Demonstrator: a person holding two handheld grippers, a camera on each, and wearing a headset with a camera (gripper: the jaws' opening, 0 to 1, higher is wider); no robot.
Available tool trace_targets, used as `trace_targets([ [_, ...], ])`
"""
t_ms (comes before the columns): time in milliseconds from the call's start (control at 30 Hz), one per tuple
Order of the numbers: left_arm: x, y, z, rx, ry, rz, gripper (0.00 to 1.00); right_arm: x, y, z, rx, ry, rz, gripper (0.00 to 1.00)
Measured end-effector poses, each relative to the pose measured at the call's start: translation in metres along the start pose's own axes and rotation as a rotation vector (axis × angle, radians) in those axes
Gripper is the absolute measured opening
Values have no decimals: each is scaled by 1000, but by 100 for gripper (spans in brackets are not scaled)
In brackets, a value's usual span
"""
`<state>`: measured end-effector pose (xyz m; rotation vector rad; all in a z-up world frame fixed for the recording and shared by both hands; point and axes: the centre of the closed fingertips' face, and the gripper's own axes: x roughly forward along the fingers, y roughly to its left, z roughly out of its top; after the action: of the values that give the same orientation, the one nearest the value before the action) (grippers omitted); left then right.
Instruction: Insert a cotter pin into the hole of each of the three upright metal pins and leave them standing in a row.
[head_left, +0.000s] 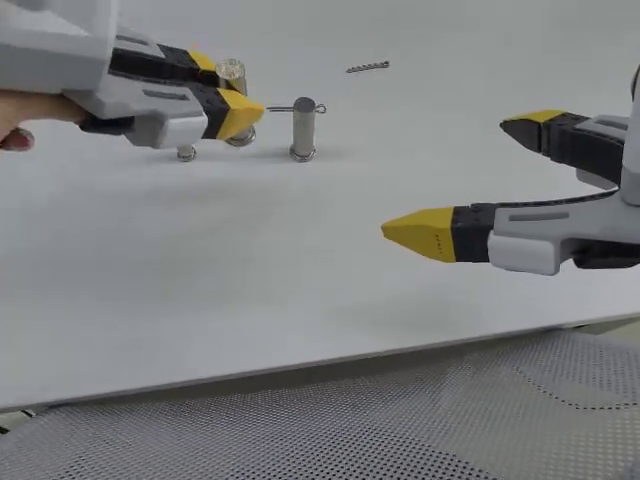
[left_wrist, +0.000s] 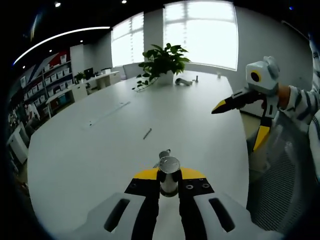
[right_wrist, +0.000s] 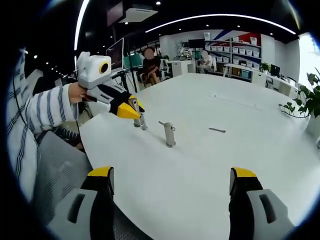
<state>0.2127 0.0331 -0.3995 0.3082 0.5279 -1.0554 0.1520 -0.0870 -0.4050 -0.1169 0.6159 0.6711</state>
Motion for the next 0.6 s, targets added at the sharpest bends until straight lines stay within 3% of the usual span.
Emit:
trace_targets([
  [133, 6, -13, -9, -36, 19, 22, 9, -1, -1, -2, -3, 3, 1, 95],
  [333, 17, -22, -21, -77, 46, 56, 9, -4, 0, 0, 15, -19, 11, 94],
  [467, 24, -31, -24, -119, 51, 50, 9, -4, 1, -1, 15, -18, 14, 94],
  [600, 33, -38, -25, -125, 58, 57, 9, -4, 3, -4, 20, -13, 19, 94],
])
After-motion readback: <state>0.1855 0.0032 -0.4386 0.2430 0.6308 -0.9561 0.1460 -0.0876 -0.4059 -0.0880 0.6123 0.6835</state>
